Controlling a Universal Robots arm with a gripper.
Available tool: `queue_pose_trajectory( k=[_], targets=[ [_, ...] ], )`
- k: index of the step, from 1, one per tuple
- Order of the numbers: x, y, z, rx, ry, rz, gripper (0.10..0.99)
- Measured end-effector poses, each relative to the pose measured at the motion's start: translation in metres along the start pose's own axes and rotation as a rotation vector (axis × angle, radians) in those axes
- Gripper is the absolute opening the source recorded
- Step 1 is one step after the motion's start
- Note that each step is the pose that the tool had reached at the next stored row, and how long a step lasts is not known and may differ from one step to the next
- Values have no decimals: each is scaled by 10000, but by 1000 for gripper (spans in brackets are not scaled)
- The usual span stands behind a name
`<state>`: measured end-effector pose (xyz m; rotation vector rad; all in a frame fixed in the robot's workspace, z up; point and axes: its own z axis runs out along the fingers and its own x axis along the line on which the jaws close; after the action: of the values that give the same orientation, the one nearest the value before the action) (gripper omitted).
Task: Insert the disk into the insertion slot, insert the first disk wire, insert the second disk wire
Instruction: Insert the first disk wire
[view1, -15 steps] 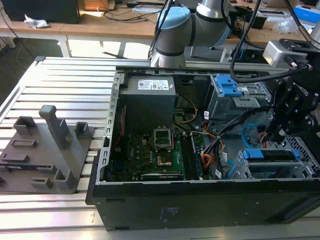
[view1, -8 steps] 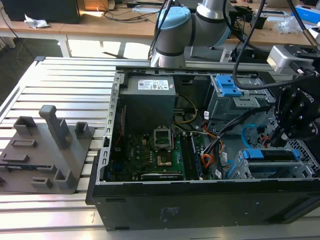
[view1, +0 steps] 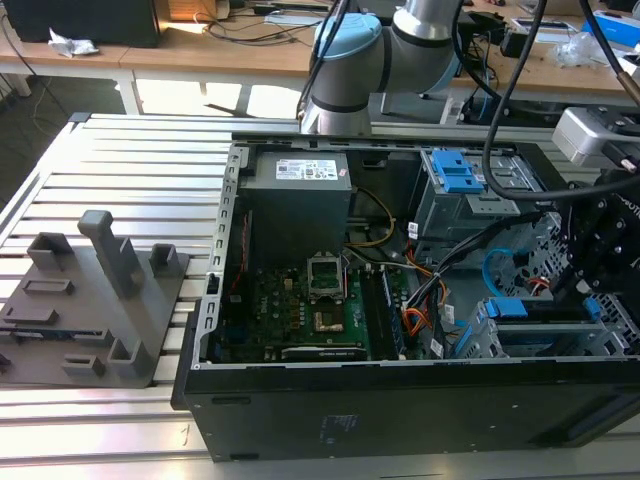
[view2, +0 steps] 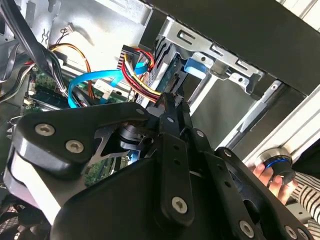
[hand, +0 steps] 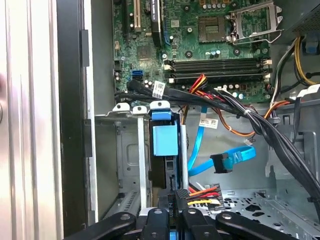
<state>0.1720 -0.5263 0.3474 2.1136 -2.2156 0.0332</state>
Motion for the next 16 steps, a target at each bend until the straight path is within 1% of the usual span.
queue_pose_trajectory(
  k=[2, 4, 9, 11, 13, 16],
  targets=[
    [-4, -5, 14, -2, -22, 2, 165],
    [-11, -11, 32, -3, -61, 2, 165],
    [-14, -28, 49, -5, -89, 2, 165],
    [-15, -34, 54, -8, -122, 22, 165],
    [-15, -36, 55, -12, -127, 95, 165],
    [-14, -36, 48, -31, -144, 373, 165]
  ],
)
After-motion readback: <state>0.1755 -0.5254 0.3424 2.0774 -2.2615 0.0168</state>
